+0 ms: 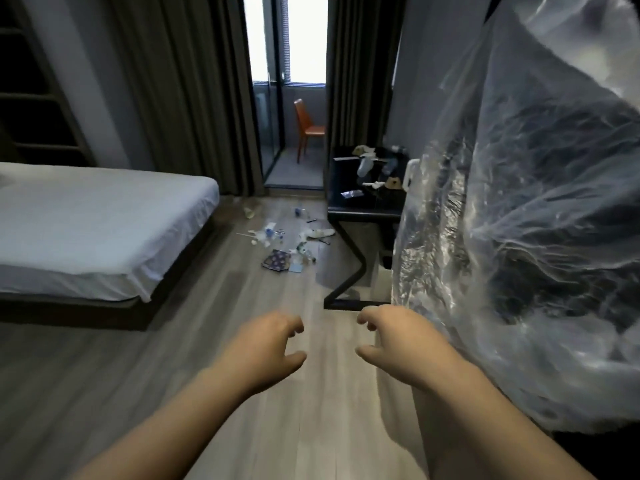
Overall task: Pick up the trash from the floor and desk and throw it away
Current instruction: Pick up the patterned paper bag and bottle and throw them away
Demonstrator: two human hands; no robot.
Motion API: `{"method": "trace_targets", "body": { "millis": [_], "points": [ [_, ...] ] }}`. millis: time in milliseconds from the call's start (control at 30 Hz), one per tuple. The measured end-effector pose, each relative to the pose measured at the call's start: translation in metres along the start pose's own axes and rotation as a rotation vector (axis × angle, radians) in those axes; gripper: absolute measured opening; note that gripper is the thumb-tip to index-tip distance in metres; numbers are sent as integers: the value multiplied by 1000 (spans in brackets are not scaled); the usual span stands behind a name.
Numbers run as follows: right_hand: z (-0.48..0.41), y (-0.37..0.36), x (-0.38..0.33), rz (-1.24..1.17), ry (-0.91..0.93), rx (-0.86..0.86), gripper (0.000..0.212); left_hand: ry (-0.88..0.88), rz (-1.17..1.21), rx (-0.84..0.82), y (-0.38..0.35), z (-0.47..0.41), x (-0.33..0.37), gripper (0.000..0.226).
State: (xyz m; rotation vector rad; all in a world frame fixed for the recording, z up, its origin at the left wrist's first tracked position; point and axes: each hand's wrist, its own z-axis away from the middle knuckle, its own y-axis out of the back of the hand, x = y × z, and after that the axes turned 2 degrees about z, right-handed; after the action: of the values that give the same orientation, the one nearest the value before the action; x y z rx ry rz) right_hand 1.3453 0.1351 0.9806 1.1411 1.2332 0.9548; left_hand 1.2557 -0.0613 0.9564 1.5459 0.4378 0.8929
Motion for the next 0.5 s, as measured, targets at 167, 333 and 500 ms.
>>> {"method": "trace_targets", "body": {
  "millis": [167,333,500],
  "points": [
    [-82,-23,-8,10,79,-79,45,84,11,-16,6,-50,-54,40],
    [-182,-43,-30,23,92,-108,46,148,32,-19,18,-108,-131,39],
    [-282,-55,-70,28,108,-128,45,161,26,0,48,-167,-213,41]
  ]
}}
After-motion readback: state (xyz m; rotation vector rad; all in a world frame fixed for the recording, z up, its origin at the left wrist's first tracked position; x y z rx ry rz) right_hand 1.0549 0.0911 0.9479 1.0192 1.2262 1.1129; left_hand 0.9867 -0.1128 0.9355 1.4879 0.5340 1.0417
